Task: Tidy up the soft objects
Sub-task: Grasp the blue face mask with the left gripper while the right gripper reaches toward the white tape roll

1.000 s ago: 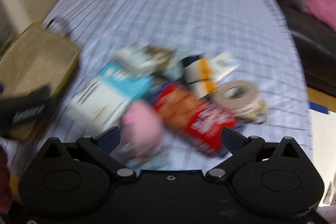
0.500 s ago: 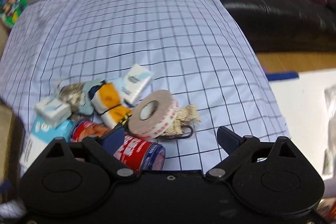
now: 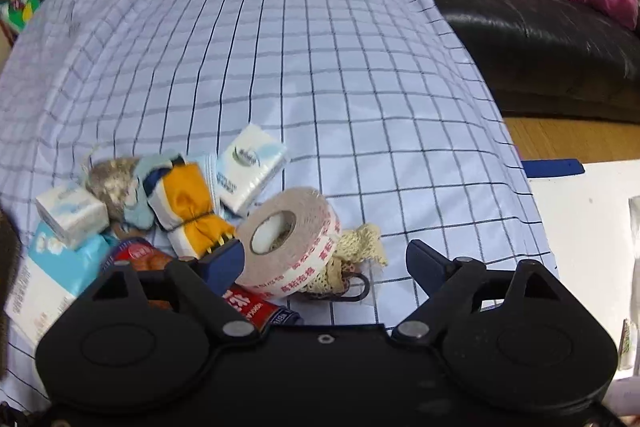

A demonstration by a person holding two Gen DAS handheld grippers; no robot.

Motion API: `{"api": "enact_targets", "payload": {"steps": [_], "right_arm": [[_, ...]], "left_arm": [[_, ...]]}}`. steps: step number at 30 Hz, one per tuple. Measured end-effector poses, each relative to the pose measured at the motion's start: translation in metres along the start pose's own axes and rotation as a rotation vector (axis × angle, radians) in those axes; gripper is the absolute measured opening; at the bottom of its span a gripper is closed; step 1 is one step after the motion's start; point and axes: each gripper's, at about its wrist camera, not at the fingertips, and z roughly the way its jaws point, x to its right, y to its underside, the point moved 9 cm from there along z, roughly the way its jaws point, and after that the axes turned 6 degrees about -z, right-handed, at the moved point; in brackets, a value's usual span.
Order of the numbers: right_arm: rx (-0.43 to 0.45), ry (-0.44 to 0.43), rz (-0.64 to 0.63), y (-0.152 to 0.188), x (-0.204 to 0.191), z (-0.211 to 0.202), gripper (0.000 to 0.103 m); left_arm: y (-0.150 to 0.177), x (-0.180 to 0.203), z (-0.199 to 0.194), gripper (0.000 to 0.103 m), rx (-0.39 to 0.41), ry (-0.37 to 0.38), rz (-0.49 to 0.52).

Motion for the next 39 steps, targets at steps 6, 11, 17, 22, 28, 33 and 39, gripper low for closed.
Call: {"api": "enact_targets", "payload": {"steps": [6, 11, 17, 22, 28, 33, 39], "right_arm": [[-0.054, 0.068, -0.014, 0.005, 0.011, 0.028, 0.084], [-0.128, 0.115, 0.119, 0.011, 0.049, 0.033, 0.085], [-0.156, 0.2, 0.092, 0.022, 0.068, 0.033, 0.085], [-0.149, 0.25, 0.138, 0.023, 0.087, 0.024, 0.082], [-0.087, 0.188, 0.213, 0.017, 0.094, 0.014, 0.082], [-0.051, 0.079, 0.184, 0.009, 0.066, 0.007, 0.085], [-0.041, 0.039, 0.139, 0.004, 0.042, 0.004, 0.086]], "left_arm": [[0.002, 0.01, 0.004, 0.095, 0.014, 0.014, 0.025], [-0.002, 0.012, 0.003, 0.095, 0.022, 0.041, 0.006], [-0.004, 0.018, 0.009, 0.095, 0.025, 0.047, 0.007], [-0.009, 0.026, 0.009, 0.095, 0.04, 0.101, -0.009], [-0.018, 0.037, -0.005, 0.096, 0.1, 0.2, 0.008], [-0.017, 0.021, -0.005, 0.096, 0.11, 0.171, 0.004], [0.0, 0.014, 0.008, 0.095, 0.053, 0.18, 0.011]]}}
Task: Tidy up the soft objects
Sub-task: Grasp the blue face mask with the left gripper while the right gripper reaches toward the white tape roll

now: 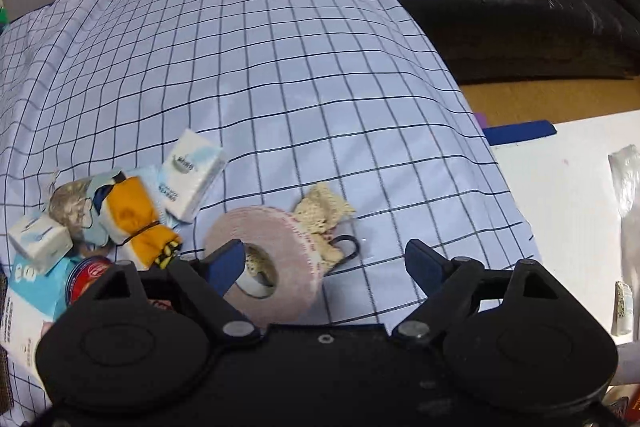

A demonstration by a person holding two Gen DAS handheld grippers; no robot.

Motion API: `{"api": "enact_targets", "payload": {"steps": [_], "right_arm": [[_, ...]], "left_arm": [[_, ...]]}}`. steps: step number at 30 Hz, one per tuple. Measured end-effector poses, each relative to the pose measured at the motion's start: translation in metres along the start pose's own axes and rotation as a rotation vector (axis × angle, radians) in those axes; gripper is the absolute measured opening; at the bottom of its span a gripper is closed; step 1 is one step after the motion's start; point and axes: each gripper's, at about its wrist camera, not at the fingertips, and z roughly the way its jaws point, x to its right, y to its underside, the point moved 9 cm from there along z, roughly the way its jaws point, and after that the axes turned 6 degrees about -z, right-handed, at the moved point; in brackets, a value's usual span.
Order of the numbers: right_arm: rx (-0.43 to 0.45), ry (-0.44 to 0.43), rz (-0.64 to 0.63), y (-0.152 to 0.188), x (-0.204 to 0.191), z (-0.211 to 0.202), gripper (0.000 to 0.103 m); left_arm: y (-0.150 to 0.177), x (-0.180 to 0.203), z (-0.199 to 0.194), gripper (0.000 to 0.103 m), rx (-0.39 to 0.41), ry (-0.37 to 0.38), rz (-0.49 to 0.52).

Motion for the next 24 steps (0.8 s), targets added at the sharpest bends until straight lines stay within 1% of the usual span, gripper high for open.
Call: {"api": "enact_targets", "payload": {"steps": [4, 5, 7, 8, 9, 11, 12, 13, 15, 19, 24], "right_arm": [[-0.006, -0.002, -0.019, 0.002, -0.005, 0.002, 0.087], [-0.007, -0.002, -0.024, 0.003, -0.005, 0.003, 0.087], [-0.008, -0.001, -0.032, 0.004, -0.003, 0.006, 0.087], [-0.009, 0.001, -0.03, 0.004, -0.002, 0.007, 0.087], [-0.013, 0.002, -0.026, 0.004, 0.0, 0.008, 0.087], [-0.019, 0.001, -0.017, 0.004, 0.001, 0.009, 0.087], [-0.021, 0.0, -0.012, 0.004, 0.001, 0.01, 0.087], [-0.021, -0.001, -0.008, 0.003, 0.001, 0.01, 0.087], [-0.019, 0.001, -0.008, 0.002, -0.001, 0.01, 0.087], [-0.008, -0.006, -0.018, 0.0, -0.01, 0.01, 0.089], [-0.005, -0.001, -0.058, 0.003, -0.027, 0.018, 0.092]], "left_arm": [[0.001, -0.001, 0.009, 0.094, -0.03, 0.001, -0.024], [-0.001, -0.002, 0.011, 0.092, -0.031, -0.001, -0.034], [-0.004, -0.003, 0.013, 0.077, -0.035, 0.011, -0.06], [-0.006, -0.004, 0.013, 0.063, -0.036, 0.019, -0.073], [-0.008, -0.003, 0.013, 0.058, -0.038, 0.029, -0.077], [-0.01, -0.001, 0.012, 0.055, -0.038, 0.053, -0.074], [-0.01, 0.001, 0.012, 0.051, -0.038, 0.066, -0.078], [-0.011, 0.002, 0.012, 0.05, -0.039, 0.081, -0.08], [-0.01, 0.005, 0.01, 0.047, -0.031, 0.085, -0.066], [-0.007, 0.013, 0.004, 0.046, -0.003, 0.066, 0.0], [-0.007, 0.021, -0.006, 0.045, 0.016, 0.08, 0.031]]}}
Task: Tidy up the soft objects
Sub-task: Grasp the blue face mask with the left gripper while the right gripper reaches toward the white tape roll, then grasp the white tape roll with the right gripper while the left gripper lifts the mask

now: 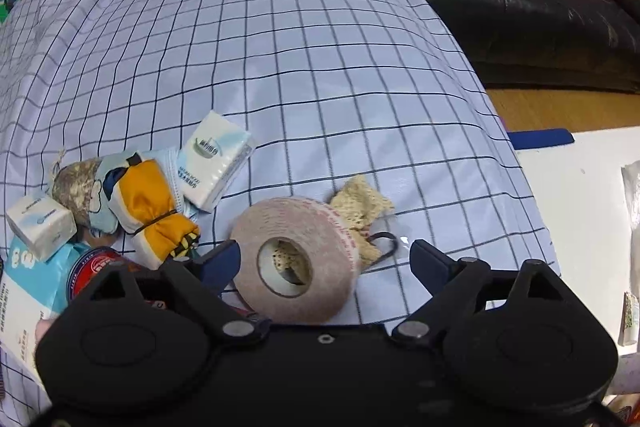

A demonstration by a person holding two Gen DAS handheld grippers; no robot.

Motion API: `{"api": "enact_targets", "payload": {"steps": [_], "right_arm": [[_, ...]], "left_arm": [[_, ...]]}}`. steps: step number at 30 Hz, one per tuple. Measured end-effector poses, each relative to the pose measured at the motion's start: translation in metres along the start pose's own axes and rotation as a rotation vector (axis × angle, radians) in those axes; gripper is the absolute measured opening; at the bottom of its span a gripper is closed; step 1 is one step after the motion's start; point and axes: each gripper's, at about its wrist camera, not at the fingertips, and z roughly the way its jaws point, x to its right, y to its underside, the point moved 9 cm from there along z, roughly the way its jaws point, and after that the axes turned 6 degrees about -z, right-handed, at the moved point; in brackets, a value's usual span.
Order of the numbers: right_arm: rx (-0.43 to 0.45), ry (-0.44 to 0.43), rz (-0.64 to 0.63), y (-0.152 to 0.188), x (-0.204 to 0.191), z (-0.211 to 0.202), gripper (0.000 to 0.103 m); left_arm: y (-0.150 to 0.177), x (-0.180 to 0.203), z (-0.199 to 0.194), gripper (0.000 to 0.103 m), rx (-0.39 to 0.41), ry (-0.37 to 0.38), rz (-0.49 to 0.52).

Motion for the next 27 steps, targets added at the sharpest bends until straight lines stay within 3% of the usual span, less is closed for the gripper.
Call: {"api": "enact_targets", "payload": {"steps": [5, 11, 16, 21, 23, 27], "right_arm": [[-0.007, 0.05, -0.014, 0.001, -0.013, 0.017, 0.098], [-0.1, 0.056, 0.063, 0.009, -0.027, 0.042, 0.101], [-0.124, 0.135, 0.003, 0.008, -0.029, 0.052, 0.094], [-0.129, 0.069, 0.039, 0.004, -0.019, 0.04, 0.093], [-0.111, 0.07, 0.038, 0.002, -0.012, 0.033, 0.093], [-0.085, 0.058, 0.043, -0.001, -0.001, 0.018, 0.093]], "left_arm": [[-0.001, 0.002, -0.006, 0.042, 0.012, -0.003, 0.01], [0.003, 0.001, -0.004, 0.043, 0.012, -0.021, 0.025], [0.004, 0.0, 0.003, 0.059, 0.005, -0.026, 0.022], [0.003, -0.003, 0.002, 0.067, 0.012, -0.027, 0.008], [0.003, -0.005, 0.002, 0.065, 0.004, -0.023, 0.0], [0.003, -0.008, 0.005, 0.045, -0.013, -0.022, -0.024]]}}
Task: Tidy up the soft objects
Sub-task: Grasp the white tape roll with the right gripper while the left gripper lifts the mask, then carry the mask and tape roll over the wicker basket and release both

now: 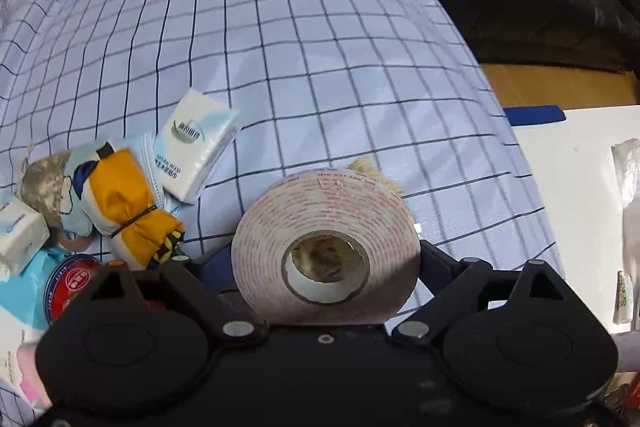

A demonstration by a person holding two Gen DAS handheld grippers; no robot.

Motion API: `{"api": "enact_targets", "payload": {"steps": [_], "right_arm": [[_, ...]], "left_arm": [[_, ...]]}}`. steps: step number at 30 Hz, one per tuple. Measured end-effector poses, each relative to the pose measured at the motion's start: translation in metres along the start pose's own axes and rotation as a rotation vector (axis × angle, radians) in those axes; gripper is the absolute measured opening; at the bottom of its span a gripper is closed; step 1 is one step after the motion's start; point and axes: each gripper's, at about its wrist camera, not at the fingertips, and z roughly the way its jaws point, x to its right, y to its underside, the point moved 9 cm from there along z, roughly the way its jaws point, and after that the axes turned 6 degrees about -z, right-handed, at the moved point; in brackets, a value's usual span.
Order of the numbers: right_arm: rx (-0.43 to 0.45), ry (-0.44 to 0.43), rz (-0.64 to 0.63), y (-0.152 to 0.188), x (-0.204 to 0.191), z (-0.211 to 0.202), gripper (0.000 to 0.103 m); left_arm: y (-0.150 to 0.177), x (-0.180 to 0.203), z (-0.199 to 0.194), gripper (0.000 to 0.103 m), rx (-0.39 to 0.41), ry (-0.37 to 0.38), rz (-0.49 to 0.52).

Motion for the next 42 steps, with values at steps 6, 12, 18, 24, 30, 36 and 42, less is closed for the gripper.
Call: {"api": "enact_targets", "payload": {"steps": [6, 12, 18, 24, 30, 36, 42], "right_arm": [[0.036, -0.049, 0.043, -0.006, 0.008, -0.02, 0.093], [0.093, -0.096, 0.057, -0.013, 0.006, -0.045, 0.093], [0.158, -0.109, 0.032, -0.02, 0.003, -0.068, 0.093], [0.196, -0.149, -0.002, -0.024, -0.017, -0.088, 0.093], [0.227, -0.201, -0.095, -0.02, -0.064, -0.107, 0.094], [0.266, -0.279, -0.194, -0.015, -0.124, -0.133, 0.094], [0.284, -0.395, -0.26, -0.006, -0.194, -0.166, 0.094]], "left_arm": [[0.0, 0.004, 0.002, 0.038, -0.013, 0.017, -0.004], [-0.009, 0.015, -0.013, 0.038, 0.037, 0.033, 0.013], [-0.026, 0.013, -0.032, 0.038, 0.105, 0.006, -0.005], [-0.054, -0.02, -0.063, 0.038, 0.222, -0.106, -0.079], [-0.075, -0.07, -0.092, 0.038, 0.298, -0.221, -0.211], [-0.082, -0.121, -0.126, 0.039, 0.358, -0.367, -0.307], [-0.077, -0.165, -0.166, 0.039, 0.417, -0.51, -0.381]]}}
